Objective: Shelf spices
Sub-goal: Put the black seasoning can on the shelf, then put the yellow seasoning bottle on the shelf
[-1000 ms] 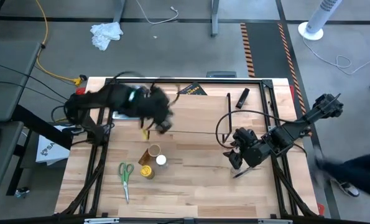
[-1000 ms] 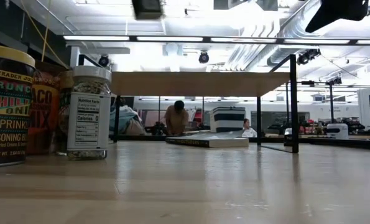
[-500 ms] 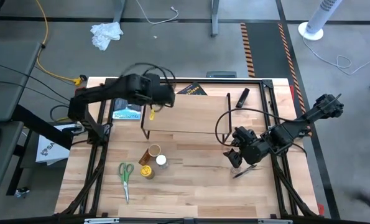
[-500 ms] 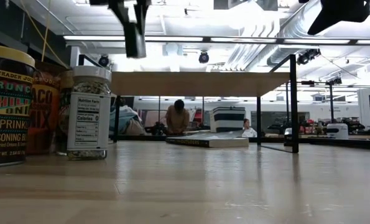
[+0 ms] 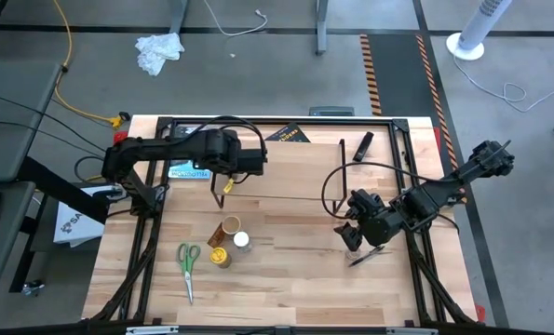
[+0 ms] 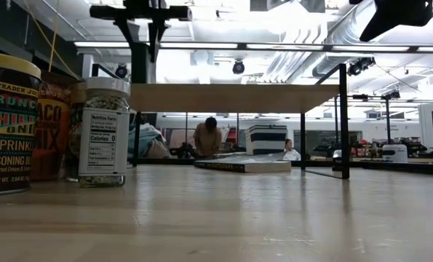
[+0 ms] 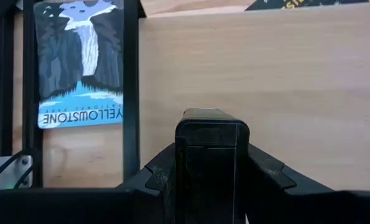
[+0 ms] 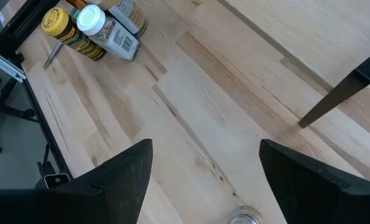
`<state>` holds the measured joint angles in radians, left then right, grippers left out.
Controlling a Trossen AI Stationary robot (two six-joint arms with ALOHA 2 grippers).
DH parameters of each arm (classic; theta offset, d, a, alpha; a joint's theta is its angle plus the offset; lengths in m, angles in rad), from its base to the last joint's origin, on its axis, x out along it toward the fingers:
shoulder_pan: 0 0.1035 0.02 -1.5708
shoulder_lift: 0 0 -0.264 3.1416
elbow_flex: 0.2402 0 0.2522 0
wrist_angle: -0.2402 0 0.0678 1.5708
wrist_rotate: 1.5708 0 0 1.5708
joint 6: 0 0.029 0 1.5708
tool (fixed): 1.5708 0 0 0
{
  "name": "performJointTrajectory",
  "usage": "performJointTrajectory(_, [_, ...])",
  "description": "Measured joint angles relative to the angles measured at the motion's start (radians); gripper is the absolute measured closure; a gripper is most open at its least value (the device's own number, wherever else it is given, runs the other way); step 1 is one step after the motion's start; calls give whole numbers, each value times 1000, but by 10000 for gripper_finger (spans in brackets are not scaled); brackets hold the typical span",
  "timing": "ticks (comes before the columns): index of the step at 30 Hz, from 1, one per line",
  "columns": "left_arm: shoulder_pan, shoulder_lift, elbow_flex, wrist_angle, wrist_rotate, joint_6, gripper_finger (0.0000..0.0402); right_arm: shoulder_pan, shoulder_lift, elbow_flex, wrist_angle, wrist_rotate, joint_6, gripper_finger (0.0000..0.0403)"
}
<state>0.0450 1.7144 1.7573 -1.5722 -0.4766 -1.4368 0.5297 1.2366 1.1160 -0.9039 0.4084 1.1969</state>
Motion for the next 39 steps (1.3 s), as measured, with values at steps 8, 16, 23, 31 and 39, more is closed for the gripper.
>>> performJointTrajectory(8, [22,2,0,2,5,0,221,0,0,0,1,-5,0,110])
performJointTrajectory(16, [34,-5,0,1,27,25,89,0,0,0,1,-19,0,110])
performJointTrajectory(23, [-1,-135,16,0,-36,108,73,0,0,0,-1,-47,-10,110])
performJointTrajectory(31, [-212,-317,37,22,-126,175,72,0,0,0,-8,-56,-11,110])
performJointTrajectory(39, [-480,-246,36,1,-89,380,71,-4,0,-1,26,-59,-26,110])
